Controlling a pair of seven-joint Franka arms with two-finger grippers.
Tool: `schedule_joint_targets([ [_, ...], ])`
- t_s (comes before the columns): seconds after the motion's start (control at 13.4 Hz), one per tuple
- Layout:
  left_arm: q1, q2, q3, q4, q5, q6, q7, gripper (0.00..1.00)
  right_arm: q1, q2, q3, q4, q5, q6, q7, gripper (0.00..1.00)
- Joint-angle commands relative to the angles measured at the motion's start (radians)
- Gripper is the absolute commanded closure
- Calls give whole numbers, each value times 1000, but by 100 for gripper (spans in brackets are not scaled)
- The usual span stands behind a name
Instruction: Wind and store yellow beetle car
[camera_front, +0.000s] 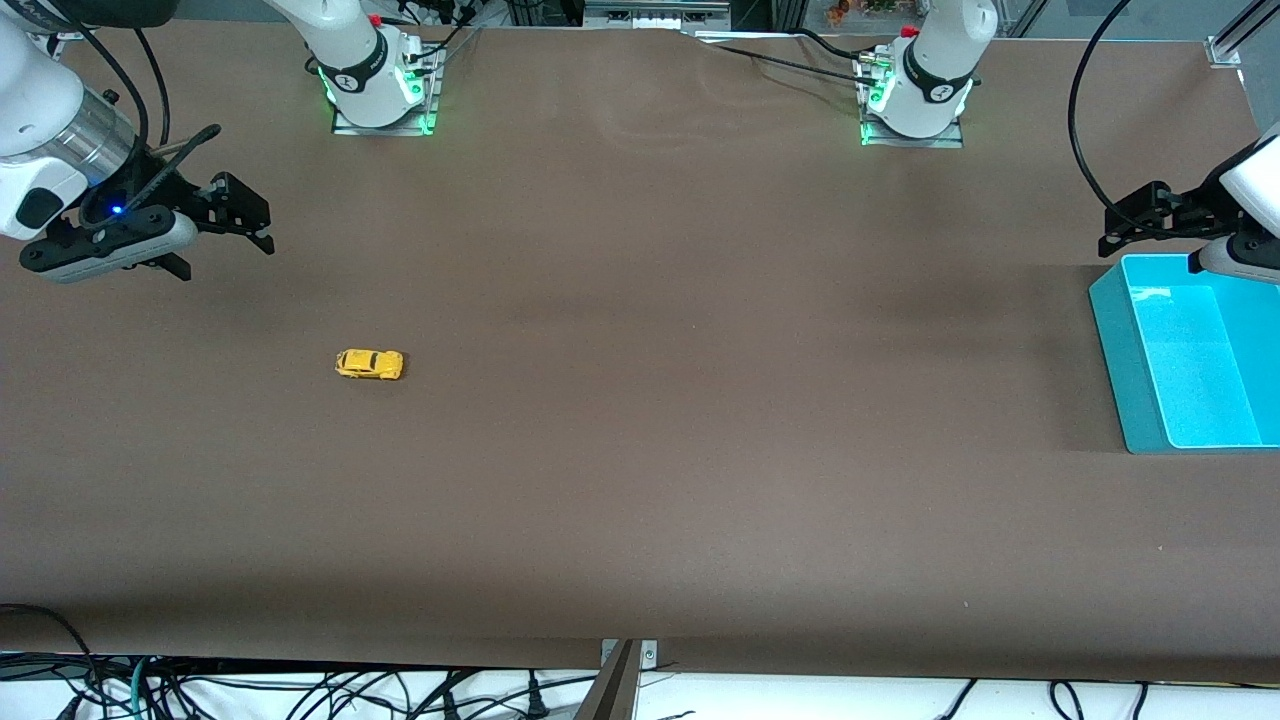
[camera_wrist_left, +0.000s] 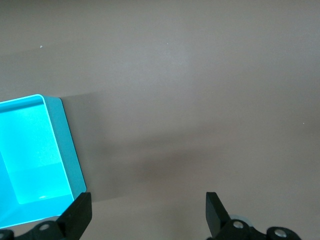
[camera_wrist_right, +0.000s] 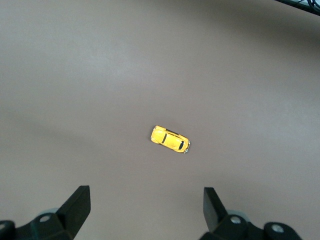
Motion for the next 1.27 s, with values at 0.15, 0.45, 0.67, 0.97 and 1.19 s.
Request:
schedule_joint_targets([
  [0.15,3,-3,-2,12,-4,-7,-9,0,-4,11,3,48,-19,-61,79,0],
  [0.45,1,-3,-2,12,-4,-7,-9,0,-4,13,-6,43,-17,-61,79,0],
  [0.67,3,-3,-2,12,-3,-7,-9,0,-4,13,-6,40,-19,-61,76,0],
  [0.97,1,-3,-4,12,-3,-7,-9,0,-4,11,-6,37,-21,-61,75,0],
  [1.19,1,-3,-2,12,-3,-7,-9,0,-4,11,-6,36,-22,-63,73,0],
])
